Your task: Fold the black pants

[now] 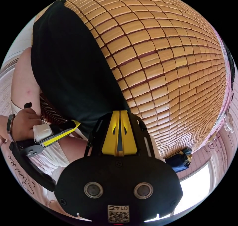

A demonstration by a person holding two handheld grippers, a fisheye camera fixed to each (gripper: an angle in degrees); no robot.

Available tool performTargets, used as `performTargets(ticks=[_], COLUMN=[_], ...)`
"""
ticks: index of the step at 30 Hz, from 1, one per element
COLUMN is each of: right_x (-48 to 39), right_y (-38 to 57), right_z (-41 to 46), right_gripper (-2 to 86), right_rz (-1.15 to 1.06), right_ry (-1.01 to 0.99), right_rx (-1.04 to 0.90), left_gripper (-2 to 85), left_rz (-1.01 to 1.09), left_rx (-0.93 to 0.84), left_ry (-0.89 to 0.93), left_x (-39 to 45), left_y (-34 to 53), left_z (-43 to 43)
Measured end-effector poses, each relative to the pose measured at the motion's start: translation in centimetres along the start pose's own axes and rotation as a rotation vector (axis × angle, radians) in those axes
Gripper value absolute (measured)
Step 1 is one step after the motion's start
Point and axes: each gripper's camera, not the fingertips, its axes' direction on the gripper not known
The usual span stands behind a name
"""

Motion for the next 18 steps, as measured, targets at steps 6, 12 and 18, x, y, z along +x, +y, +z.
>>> performTargets(ticks=[6,12,18], right_x=[0.5,1.0,4.0], right_y=[4.9,11.2,23.2], right_z=[2.4,5.2,9.4], right_gripper=[-0.4,-0.6,-0.7], right_rz=[0.002,0.042,0.217], right_ry=[-0.009,-0.027,-0.273], right_rx=[0.042,0.097,0.456], left_gripper=[-1.0,-1.0,-1.0], left_rz=[-0.026,0.003,-0.111], left_rx=[0.013,-0.014,0.058], left_ry=[0.033,0.043,-0.012], left_x=[-0.3,-0.5,-0.3], left_y=[-0.2,-0.5,2.8], left_z=[-0.5,-1.3,-4.4])
